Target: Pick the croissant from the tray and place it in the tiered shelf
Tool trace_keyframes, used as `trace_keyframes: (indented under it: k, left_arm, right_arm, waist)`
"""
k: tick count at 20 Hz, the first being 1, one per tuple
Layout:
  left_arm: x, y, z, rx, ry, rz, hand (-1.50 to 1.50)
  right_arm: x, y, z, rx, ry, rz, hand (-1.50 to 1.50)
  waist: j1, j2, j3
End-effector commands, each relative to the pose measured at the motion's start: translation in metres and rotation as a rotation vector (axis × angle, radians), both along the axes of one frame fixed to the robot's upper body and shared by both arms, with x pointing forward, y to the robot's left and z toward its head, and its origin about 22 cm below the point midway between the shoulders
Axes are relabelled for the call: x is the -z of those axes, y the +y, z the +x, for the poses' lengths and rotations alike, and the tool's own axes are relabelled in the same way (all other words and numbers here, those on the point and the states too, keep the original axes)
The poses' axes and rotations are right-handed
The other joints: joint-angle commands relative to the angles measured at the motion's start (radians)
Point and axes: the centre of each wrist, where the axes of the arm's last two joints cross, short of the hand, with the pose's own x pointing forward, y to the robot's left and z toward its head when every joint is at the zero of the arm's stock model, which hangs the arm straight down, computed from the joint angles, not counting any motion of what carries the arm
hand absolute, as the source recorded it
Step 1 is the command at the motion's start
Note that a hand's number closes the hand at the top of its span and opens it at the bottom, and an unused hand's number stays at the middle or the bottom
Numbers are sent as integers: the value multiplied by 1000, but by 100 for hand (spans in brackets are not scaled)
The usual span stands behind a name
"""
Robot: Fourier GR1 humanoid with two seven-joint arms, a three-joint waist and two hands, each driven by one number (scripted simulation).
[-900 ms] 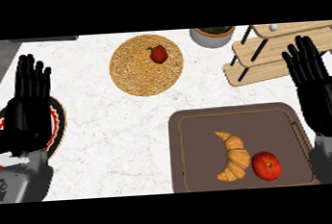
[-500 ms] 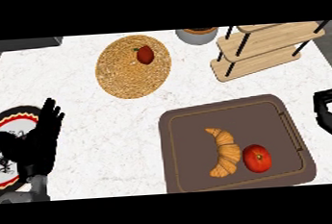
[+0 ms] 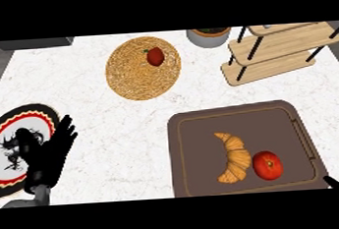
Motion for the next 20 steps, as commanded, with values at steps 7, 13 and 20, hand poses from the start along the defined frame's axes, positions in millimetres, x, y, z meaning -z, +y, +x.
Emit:
trace_keyframes:
  k: [7, 13, 20]
  left_arm:
    - [1, 13, -1, 41, 20, -3, 0]
    - [12, 11, 12, 60, 29, -6, 0]
    - [9, -1, 24, 70, 10, -13, 0]
  right_arm:
    - [-80, 44, -16, -236, 185, -54, -150]
    - [-128, 89, -13, -178, 314, -123, -150]
    - [-116, 140, 39, -35, 396, -219, -150]
  waist:
    - [34, 1, -1]
    - [42, 7, -3]
    - [54, 8, -2]
